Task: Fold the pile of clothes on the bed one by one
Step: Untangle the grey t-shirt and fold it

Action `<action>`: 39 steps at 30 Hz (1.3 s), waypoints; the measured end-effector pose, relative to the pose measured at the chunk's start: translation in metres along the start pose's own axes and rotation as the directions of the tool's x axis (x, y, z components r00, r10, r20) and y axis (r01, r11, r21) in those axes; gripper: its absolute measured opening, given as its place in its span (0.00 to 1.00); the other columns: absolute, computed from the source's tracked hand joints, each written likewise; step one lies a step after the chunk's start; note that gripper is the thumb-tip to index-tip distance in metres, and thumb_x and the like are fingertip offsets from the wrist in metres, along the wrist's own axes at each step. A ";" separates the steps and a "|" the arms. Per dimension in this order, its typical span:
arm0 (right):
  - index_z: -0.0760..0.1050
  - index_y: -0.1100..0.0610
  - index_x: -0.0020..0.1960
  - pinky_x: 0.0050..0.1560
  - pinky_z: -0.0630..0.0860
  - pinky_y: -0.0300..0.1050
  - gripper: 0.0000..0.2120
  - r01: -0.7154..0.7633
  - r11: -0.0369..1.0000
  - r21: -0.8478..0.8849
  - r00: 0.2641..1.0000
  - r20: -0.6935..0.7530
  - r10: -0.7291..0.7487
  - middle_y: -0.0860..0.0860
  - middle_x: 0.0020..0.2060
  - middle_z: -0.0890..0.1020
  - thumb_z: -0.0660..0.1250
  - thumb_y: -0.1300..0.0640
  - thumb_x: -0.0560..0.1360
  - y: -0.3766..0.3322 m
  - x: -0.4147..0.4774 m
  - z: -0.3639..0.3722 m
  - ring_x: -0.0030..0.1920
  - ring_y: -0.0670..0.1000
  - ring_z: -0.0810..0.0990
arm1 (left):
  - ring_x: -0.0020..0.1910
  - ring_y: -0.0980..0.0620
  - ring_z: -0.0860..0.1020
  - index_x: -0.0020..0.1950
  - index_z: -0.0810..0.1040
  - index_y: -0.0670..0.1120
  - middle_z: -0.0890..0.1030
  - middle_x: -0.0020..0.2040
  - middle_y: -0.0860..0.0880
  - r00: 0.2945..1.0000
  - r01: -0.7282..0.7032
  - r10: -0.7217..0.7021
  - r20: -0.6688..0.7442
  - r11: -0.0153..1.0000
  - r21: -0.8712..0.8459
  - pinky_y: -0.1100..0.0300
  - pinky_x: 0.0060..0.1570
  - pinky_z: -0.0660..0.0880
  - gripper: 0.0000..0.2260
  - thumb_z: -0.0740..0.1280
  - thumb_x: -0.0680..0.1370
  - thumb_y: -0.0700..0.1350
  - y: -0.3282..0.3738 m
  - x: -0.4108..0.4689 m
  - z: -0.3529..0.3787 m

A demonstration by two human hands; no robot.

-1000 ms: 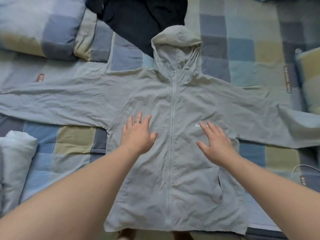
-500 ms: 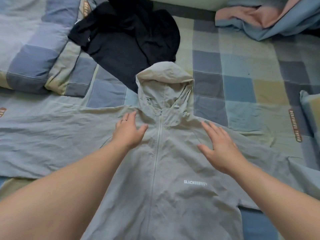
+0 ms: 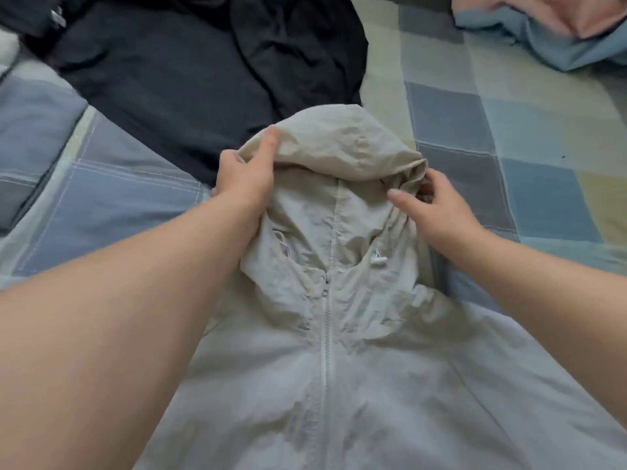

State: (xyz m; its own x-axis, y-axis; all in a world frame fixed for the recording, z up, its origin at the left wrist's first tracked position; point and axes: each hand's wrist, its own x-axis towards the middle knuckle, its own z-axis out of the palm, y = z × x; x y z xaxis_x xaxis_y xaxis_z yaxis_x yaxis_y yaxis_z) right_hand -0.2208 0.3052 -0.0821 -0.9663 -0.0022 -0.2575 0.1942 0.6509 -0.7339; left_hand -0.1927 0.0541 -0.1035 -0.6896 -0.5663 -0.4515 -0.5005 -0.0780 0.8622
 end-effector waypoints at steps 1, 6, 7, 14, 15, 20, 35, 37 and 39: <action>0.72 0.53 0.67 0.49 0.71 0.42 0.26 -0.018 0.997 0.072 1.000 -0.005 0.018 0.44 0.48 0.77 0.74 0.44 0.74 -0.006 0.012 0.002 0.45 0.44 0.76 | 0.56 0.48 0.77 0.54 0.73 0.50 0.79 0.54 0.52 1.000 -0.022 0.021 0.014 1.000 0.015 0.49 0.62 0.74 0.34 0.65 0.64 0.77 -0.001 0.005 0.000; 0.77 0.51 0.50 0.37 0.70 0.41 0.13 -0.190 0.938 0.289 0.982 0.073 0.176 0.50 0.39 0.79 0.73 0.44 0.74 -0.016 0.040 0.005 0.34 0.48 0.74 | 0.52 0.47 0.83 0.55 0.80 0.46 0.84 0.54 0.48 0.993 -0.075 0.077 0.088 0.997 -0.020 0.44 0.59 0.79 0.25 0.68 0.70 0.65 -0.009 0.016 -0.006; 0.77 0.50 0.47 0.40 0.71 0.42 0.06 -0.211 0.924 0.318 0.977 0.093 0.191 0.52 0.41 0.79 0.71 0.49 0.77 -0.015 0.041 0.004 0.36 0.51 0.75 | 0.52 0.46 0.83 0.55 0.80 0.45 0.84 0.53 0.47 0.992 -0.091 0.092 0.090 0.996 -0.023 0.43 0.58 0.79 0.22 0.68 0.73 0.61 -0.011 0.017 -0.006; 0.77 0.52 0.47 0.40 0.73 0.38 0.04 -0.147 0.933 0.327 0.982 -0.064 0.177 0.50 0.39 0.78 0.70 0.60 0.78 -0.030 0.009 -0.010 0.39 0.50 0.75 | 0.47 0.48 0.81 0.47 0.81 0.48 0.83 0.44 0.48 0.980 -0.142 0.138 0.145 0.990 0.017 0.47 0.55 0.79 0.03 0.69 0.79 0.46 -0.008 -0.007 -0.026; 0.77 0.54 0.49 0.35 0.71 0.31 0.03 -0.095 0.966 0.238 0.986 -0.112 0.125 0.49 0.39 0.78 0.70 0.60 0.77 -0.032 -0.001 -0.014 0.38 0.47 0.74 | 0.44 0.50 0.80 0.46 0.81 0.49 0.82 0.42 0.50 0.977 -0.173 0.169 0.127 0.985 0.021 0.50 0.52 0.79 0.03 0.69 0.78 0.44 -0.007 -0.015 -0.032; 0.74 0.55 0.47 0.45 0.67 0.39 0.06 0.134 0.985 -0.112 0.966 -0.207 -0.155 0.56 0.50 0.78 0.70 0.61 0.74 -0.026 -0.060 -0.032 0.47 0.51 0.74 | 0.34 0.56 0.73 0.39 0.74 0.52 0.76 0.35 0.54 0.945 -0.326 0.320 0.062 0.937 0.124 0.66 0.33 0.71 0.11 0.67 0.76 0.37 -0.006 -0.075 -0.065; 0.83 0.53 0.44 0.45 0.71 0.53 0.18 0.577 0.654 -0.489 0.805 0.205 -0.557 0.52 0.44 0.79 0.55 0.57 0.65 0.071 -0.219 -0.053 0.45 0.62 0.77 | 0.48 0.42 0.74 0.40 0.81 0.50 0.80 0.47 0.52 0.738 -0.639 0.517 0.434 0.328 0.696 0.53 0.45 0.64 0.14 0.56 0.68 0.46 -0.114 -0.223 -0.149; 0.82 0.57 0.51 0.50 0.71 0.56 0.17 0.512 0.709 -0.486 0.804 -0.019 -0.594 0.55 0.50 0.78 0.59 0.57 0.68 0.048 -0.219 -0.048 0.50 0.62 0.75 | 0.53 0.41 0.73 0.45 0.81 0.47 0.80 0.51 0.48 0.705 -0.654 0.604 0.372 0.349 0.671 0.51 0.47 0.67 0.12 0.58 0.72 0.46 -0.098 -0.223 -0.130; 0.77 0.57 0.64 0.61 0.67 0.57 0.22 0.534 0.694 -0.482 0.796 0.011 -0.605 0.58 0.63 0.75 0.62 0.51 0.73 0.031 -0.214 -0.033 0.63 0.62 0.72 | 0.65 0.42 0.71 0.56 0.80 0.48 0.78 0.63 0.47 0.684 -0.683 0.597 0.419 0.322 0.656 0.46 0.59 0.69 0.15 0.59 0.76 0.50 -0.088 -0.219 -0.104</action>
State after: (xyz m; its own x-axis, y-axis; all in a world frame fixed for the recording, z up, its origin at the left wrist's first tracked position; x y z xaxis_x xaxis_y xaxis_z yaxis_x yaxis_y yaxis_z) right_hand -0.0134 0.3510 -0.0294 -0.8848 -0.4041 0.2322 -0.4633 0.8168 -0.3438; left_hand 0.0569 0.0997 -0.0567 -0.9898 -0.0902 0.1098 -0.0337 0.8998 0.4351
